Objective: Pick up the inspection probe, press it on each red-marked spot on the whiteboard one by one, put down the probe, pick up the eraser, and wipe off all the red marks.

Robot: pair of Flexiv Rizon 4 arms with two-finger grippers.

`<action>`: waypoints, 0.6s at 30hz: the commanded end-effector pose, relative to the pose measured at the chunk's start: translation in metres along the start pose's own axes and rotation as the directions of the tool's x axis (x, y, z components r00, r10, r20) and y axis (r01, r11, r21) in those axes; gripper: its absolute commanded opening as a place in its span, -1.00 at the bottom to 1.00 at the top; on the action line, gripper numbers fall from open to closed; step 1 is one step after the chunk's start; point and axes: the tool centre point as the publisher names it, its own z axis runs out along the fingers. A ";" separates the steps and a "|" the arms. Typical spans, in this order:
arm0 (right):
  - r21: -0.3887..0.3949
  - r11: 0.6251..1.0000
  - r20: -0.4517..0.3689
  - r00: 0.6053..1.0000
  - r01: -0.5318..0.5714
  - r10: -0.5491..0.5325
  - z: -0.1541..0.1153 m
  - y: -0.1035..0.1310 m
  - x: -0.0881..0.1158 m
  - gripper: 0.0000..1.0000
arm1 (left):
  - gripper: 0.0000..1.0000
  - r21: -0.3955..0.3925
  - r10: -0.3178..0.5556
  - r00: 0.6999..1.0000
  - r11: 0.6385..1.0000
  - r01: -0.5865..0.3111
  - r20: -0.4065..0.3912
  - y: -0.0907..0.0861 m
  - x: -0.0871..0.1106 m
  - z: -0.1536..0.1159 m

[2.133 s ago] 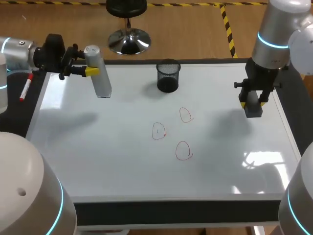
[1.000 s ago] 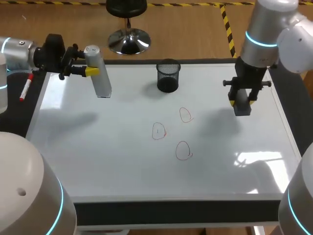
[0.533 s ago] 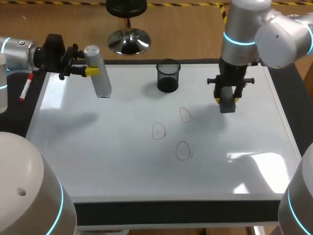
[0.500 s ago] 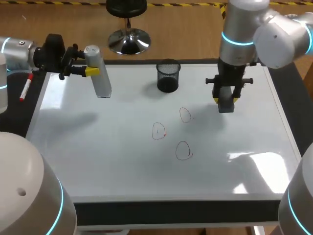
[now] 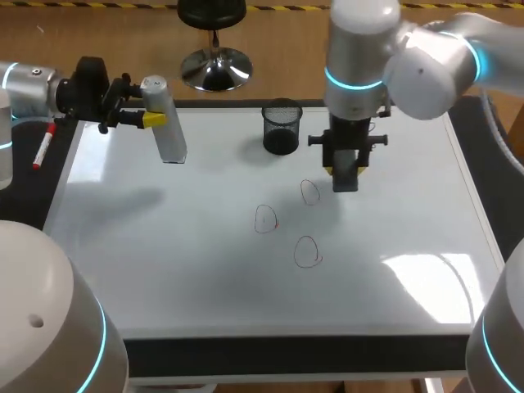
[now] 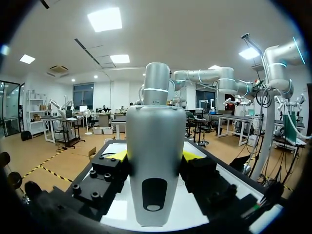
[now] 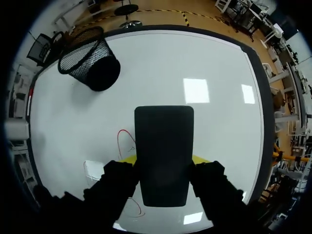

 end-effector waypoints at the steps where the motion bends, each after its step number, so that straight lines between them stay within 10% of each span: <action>1: -0.023 0.999 0.013 1.000 0.023 -0.023 -0.001 -0.003 0.018 -1.00 | -1.00 0.001 0.001 1.000 1.000 -0.001 -0.003 0.000 -0.001 -0.001; 18: -0.012 0.998 -0.119 0.991 -0.058 0.057 0.002 -0.008 0.073 -1.00 | -1.00 0.001 0.001 1.000 1.000 -0.001 -0.003 0.000 -0.001 -0.001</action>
